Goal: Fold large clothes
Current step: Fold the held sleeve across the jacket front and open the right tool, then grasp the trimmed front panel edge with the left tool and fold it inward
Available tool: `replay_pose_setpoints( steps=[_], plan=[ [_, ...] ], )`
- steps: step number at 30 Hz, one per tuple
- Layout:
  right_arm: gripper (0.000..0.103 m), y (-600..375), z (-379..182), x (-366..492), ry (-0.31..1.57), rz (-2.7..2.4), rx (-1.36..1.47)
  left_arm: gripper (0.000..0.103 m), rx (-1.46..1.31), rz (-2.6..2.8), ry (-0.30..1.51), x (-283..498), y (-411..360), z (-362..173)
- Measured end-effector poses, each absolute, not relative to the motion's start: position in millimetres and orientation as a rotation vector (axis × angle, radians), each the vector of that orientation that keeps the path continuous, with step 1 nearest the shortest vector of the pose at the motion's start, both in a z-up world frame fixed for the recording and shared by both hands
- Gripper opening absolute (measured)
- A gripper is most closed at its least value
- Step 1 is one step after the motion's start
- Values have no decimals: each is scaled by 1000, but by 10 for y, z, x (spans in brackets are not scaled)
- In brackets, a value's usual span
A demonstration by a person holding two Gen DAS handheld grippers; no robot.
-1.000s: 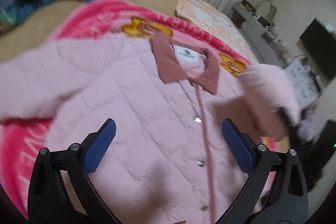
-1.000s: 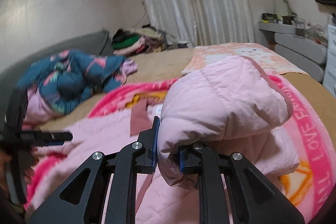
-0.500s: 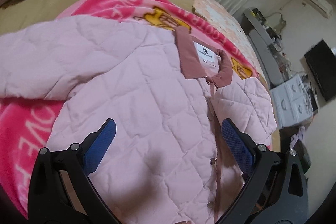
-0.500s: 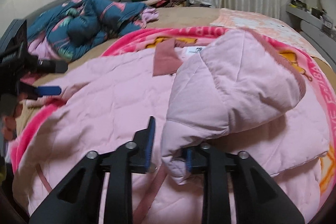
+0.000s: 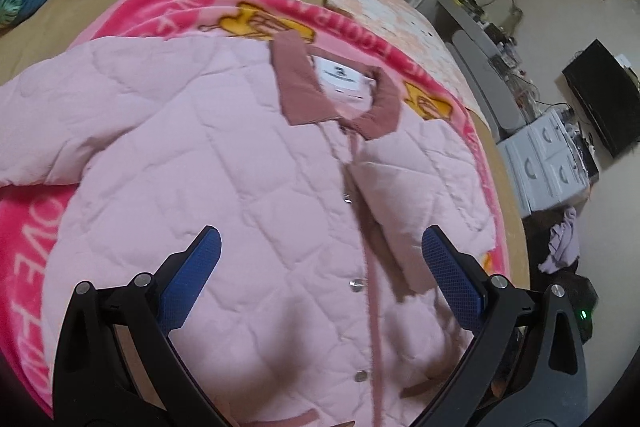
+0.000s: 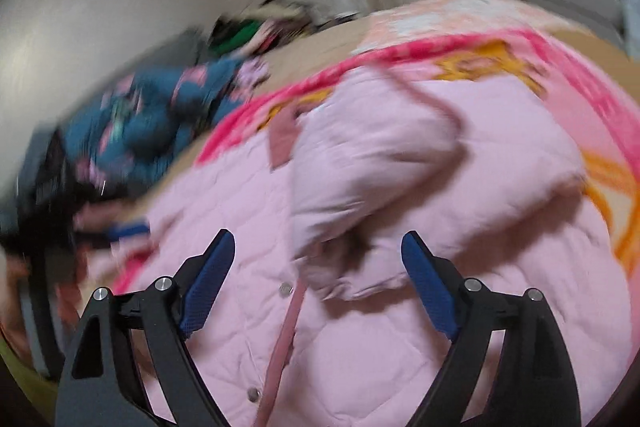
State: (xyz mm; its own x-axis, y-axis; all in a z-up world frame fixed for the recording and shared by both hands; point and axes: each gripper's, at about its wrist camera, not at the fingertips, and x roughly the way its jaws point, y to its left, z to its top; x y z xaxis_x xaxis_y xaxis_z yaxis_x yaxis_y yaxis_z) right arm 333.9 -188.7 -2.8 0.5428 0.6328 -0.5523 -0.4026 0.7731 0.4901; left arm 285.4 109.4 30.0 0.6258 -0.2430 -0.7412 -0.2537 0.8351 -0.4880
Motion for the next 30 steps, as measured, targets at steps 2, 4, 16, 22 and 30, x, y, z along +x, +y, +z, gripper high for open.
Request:
replay_pose_setpoints(
  steps=[2, 4, 16, 22, 30],
  plan=[
    [35, -1884, -40, 3417, 792, 642, 332, 94, -598, 14, 914, 2862, 1071, 322],
    [23, -1758, -14, 3431, 783, 690, 301, 94, -606, 20, 914, 2856, 1098, 338],
    [15, -917, -99, 3093, 830, 920, -18, 94, -735, 30, 840, 2620, 1471, 456],
    [30, -1256, 128, 3231, 807, 852, 57, 94, -804, 7, 938, 2588, 1367, 30],
    [43, -2099, 330, 3568, 754, 603, 147, 94, -970, 55, 1010, 2617, 1184, -635]
  ],
)
